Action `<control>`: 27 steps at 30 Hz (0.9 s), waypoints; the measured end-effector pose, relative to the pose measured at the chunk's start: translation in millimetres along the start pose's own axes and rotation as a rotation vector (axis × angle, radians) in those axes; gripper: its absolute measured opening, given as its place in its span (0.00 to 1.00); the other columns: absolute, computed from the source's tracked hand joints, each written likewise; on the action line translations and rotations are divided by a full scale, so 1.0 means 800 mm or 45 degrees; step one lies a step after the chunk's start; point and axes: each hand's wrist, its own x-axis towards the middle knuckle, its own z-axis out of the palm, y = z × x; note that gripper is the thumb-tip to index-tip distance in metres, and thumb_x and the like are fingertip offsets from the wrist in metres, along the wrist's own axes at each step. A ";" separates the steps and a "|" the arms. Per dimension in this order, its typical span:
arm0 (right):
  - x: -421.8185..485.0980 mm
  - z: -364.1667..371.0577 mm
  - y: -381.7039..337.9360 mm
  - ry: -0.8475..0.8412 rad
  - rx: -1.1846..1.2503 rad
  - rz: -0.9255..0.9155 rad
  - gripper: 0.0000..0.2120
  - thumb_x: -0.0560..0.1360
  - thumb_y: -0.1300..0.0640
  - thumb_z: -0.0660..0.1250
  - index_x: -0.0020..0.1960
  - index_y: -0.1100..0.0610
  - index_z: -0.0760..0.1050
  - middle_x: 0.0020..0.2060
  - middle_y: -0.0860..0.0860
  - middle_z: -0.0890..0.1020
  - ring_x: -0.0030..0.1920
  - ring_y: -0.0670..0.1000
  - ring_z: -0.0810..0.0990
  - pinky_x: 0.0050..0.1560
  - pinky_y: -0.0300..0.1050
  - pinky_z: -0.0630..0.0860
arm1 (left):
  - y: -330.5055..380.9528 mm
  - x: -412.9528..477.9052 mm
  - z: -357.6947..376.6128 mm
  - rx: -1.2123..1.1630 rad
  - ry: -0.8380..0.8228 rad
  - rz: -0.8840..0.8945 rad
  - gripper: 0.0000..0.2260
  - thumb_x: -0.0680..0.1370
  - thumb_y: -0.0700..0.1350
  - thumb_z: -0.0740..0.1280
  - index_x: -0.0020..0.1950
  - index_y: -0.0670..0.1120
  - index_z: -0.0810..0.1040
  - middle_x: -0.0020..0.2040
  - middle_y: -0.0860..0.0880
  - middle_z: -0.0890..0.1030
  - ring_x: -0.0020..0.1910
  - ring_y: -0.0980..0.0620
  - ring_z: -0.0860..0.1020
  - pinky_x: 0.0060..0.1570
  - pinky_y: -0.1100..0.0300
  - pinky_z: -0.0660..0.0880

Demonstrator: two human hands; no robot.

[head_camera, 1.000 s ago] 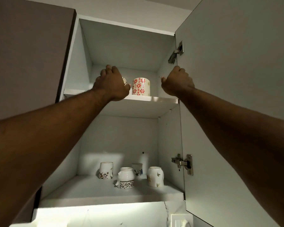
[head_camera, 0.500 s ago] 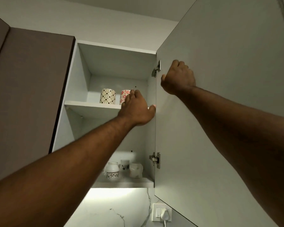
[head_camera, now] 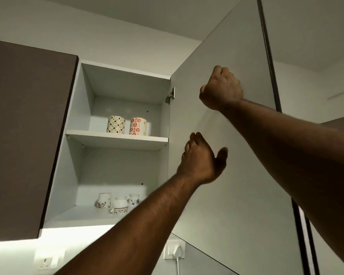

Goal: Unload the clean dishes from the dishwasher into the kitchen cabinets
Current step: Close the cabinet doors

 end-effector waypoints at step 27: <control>0.016 -0.074 0.116 -0.021 0.615 0.337 0.23 0.81 0.54 0.61 0.71 0.62 0.59 0.64 0.59 0.75 0.60 0.58 0.77 0.52 0.46 0.72 | 0.163 -0.009 0.085 -0.115 0.022 -0.167 0.45 0.79 0.51 0.65 0.78 0.42 0.31 0.79 0.45 0.33 0.78 0.46 0.36 0.73 0.56 0.39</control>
